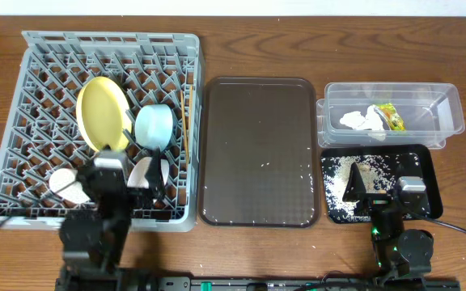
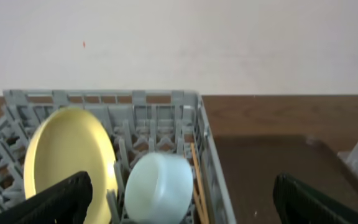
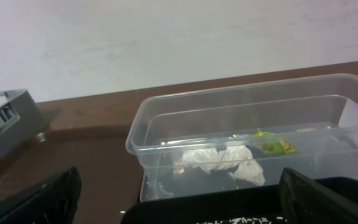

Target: Sort waste into correct bins and load items into the dishwasher

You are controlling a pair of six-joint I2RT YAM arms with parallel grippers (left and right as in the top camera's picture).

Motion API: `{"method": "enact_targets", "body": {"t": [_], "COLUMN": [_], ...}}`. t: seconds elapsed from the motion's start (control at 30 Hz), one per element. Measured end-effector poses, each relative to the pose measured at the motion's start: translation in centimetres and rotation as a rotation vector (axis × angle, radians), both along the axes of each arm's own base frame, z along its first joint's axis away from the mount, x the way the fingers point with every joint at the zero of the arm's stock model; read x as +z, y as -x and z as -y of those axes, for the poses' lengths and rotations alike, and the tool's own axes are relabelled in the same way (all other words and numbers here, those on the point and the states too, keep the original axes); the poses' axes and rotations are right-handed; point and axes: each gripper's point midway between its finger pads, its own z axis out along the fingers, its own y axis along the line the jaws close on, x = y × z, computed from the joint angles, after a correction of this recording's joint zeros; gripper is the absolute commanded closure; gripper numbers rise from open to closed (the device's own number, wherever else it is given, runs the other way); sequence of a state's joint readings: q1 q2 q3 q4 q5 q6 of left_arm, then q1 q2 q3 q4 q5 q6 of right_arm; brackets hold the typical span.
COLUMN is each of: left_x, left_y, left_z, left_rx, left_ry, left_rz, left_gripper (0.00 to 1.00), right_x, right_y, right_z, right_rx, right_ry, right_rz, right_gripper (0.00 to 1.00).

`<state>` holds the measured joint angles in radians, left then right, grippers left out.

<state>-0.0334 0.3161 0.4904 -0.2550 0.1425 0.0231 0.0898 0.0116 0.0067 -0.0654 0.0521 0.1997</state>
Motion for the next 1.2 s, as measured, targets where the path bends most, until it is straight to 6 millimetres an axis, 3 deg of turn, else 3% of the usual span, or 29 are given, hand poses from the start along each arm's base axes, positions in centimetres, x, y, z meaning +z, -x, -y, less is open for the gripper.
{"method": "enact_targets", "body": {"t": [0.33, 0.53, 0.7, 1.2], "left_x": [-4.0, -6.3, -10.1, -10.4], "left_y": [1.1, 0.1, -0.5, -0.4], "left_z": [-2.3, -2.7, -2.7, -3.1], "left_rx": [0.104, 0.116, 0.119, 0.138], "left_ry": [-0.003, -0.004, -0.004, -0.007], "left_rz": [0.111, 0.148, 0.086, 0.067], "left_gripper": [0.06, 0.06, 0.06, 0.06], "right_x": [0.0, 0.0, 0.0, 0.0], "right_y": [0.0, 0.0, 0.0, 0.0], "right_z": [0.0, 0.0, 0.0, 0.0], "right_rx": [-0.001, 0.000, 0.000, 0.000], "right_ry": [0.000, 0.000, 0.000, 0.000], "right_rz": [0.000, 0.000, 0.000, 0.000], "right_gripper": [0.01, 0.01, 0.01, 0.01]}}
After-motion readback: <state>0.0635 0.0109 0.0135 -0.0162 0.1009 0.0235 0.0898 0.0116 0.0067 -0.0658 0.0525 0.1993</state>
